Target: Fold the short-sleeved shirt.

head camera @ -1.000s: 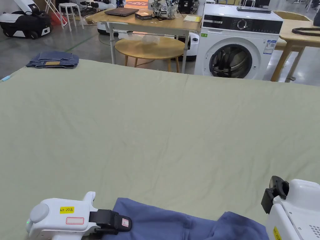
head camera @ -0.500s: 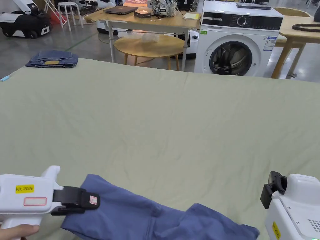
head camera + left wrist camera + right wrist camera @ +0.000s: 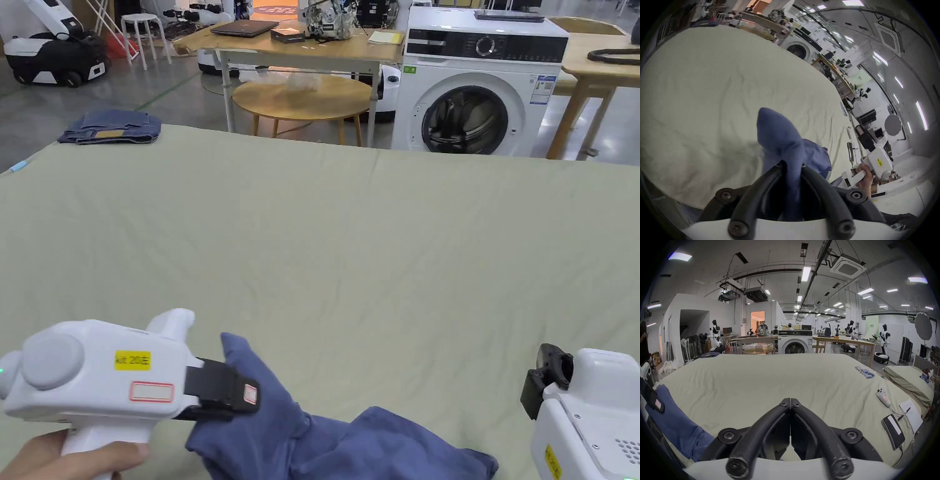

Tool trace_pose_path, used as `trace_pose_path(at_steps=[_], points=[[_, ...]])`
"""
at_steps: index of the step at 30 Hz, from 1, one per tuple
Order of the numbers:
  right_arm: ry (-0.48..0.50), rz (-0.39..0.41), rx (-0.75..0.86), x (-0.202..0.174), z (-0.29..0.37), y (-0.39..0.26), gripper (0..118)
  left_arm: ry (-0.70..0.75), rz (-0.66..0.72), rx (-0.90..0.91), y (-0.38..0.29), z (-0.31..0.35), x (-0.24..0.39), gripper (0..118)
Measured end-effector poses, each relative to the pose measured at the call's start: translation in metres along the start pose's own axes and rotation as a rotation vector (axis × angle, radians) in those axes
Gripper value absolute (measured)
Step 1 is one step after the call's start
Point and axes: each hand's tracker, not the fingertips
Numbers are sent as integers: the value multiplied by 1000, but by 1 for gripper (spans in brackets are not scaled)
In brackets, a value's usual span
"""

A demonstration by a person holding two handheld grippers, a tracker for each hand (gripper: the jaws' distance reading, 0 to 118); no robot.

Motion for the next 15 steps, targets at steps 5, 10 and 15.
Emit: trace_pose_path(at_steps=[5,10,15], points=[[-10,-1,-7,5,4,-2,0,-1,-87,-59,-1,-37,40,2],[-28,-4,-18,12,6,-4,0,-38,-133,-133,-12,-82,79,2],[-42,-6,-29,17,8,-6,0,-18,-149,-212,-27,-134,101,2]])
